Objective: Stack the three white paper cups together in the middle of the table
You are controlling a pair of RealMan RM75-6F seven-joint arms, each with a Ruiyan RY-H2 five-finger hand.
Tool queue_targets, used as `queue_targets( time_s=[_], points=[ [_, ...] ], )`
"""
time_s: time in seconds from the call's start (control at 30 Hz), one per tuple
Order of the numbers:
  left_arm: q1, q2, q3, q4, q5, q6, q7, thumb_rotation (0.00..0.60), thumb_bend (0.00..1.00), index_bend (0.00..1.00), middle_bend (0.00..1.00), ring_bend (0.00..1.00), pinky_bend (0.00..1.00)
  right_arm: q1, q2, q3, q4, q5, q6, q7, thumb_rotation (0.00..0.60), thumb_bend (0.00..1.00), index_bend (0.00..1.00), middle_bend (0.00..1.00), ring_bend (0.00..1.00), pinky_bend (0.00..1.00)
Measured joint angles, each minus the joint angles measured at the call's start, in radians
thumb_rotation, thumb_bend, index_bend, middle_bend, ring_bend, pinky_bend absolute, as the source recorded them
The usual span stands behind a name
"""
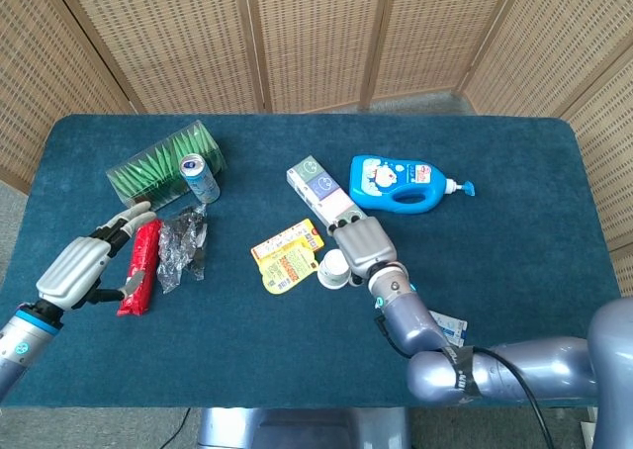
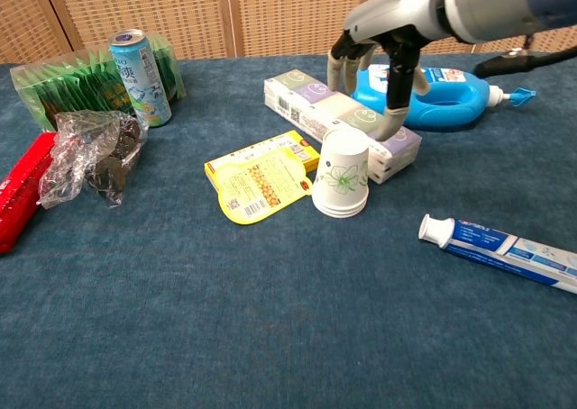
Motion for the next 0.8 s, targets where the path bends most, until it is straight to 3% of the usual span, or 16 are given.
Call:
queue_targets(
  time_s=[0.5,0.8],
  points=[
    [0.019,0.005,0.014,-0.025,-0.016,0.007,0.052,0.6,0.5,0.0,0.0,0.0,0.18,-0.207,0.106,-0.086,-0.043,-0.307,0.048,0.162,0.6,0.18,0.05,0.16,0.0,0.45],
    [0.076,-0.001,0.043,-0.032,-0.03,0.054,0.107,0.6,0.51,0.0,0.0,0.0,0.12,-0.401,0.152,-0.14,0.006,-0.61,0.172,0.314,0.6,0.2,0.01,0.08,0.0,0.24]
  ],
)
